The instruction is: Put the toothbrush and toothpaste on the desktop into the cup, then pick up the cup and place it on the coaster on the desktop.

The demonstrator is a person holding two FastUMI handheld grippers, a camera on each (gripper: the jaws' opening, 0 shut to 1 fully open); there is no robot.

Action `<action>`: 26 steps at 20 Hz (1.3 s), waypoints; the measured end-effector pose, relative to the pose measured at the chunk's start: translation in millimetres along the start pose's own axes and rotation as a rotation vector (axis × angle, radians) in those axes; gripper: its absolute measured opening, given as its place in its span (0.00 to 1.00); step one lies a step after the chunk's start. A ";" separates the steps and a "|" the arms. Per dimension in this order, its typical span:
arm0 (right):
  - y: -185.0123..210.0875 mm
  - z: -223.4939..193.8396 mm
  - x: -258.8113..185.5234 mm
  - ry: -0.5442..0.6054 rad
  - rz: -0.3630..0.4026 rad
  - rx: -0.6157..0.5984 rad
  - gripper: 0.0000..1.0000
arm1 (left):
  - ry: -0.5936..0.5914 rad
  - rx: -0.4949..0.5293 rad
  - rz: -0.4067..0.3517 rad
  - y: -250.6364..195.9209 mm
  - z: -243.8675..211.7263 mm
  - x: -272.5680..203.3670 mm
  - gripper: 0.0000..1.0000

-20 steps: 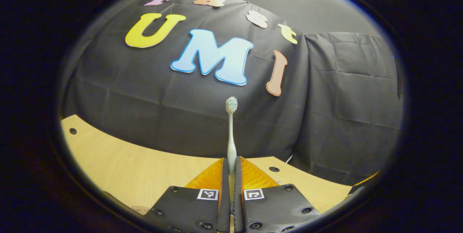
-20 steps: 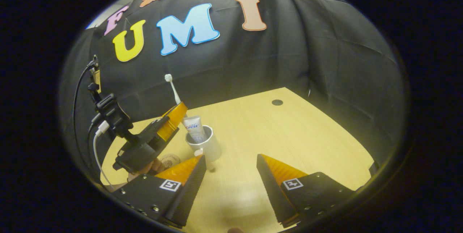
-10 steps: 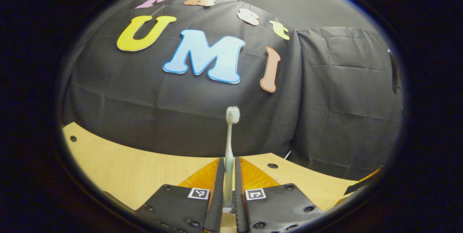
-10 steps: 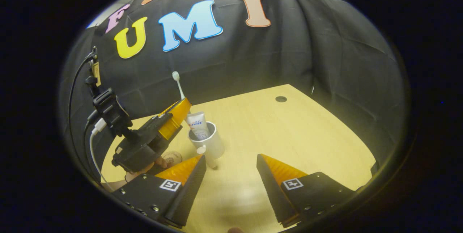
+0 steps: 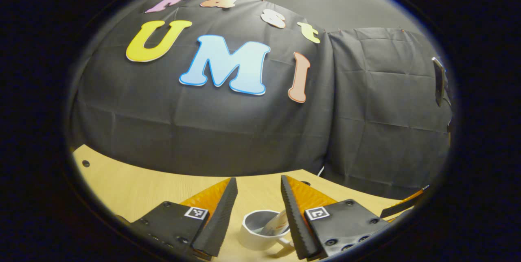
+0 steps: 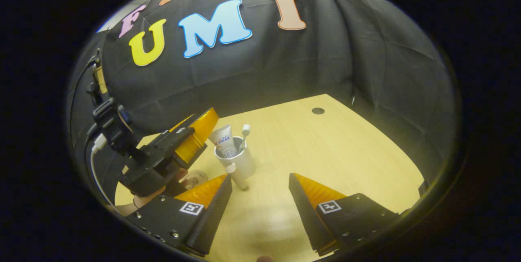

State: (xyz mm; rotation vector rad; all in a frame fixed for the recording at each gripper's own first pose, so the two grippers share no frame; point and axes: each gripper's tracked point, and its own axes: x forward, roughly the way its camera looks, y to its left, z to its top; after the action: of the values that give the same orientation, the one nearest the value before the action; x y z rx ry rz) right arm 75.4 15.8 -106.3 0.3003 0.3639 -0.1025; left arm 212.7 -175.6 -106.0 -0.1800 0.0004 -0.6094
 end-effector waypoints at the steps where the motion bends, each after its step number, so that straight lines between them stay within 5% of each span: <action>1: 2.9 2.1 -0.5 -0.004 0.000 -0.005 0.86 | -0.009 0.005 0.008 1.8 5.2 -5.8 0.81; 3: 5.0 5.3 0.9 -0.013 -0.006 -0.026 0.87 | -0.014 0.022 0.030 4.8 14.0 -16.3 0.76; 10: 8.0 11.3 9.2 -0.021 -0.006 -0.158 0.86 | 0.002 0.036 0.133 11.0 34.3 -59.3 0.94; 19: 22.6 -0.1 31.5 0.109 0.057 -0.193 0.87 | 0.048 0.033 0.300 29.5 41.2 -115.9 0.96; 26: 41.3 -8.8 61.9 0.245 0.074 -0.217 0.87 | 0.096 0.021 0.358 39.3 34.5 -138.8 0.96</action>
State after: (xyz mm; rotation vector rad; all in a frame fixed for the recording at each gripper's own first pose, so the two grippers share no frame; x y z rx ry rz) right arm 136.3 54.9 -125.6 0.1110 0.6014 0.0476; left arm 123.1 -59.2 -85.9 -0.1258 0.1167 -0.2599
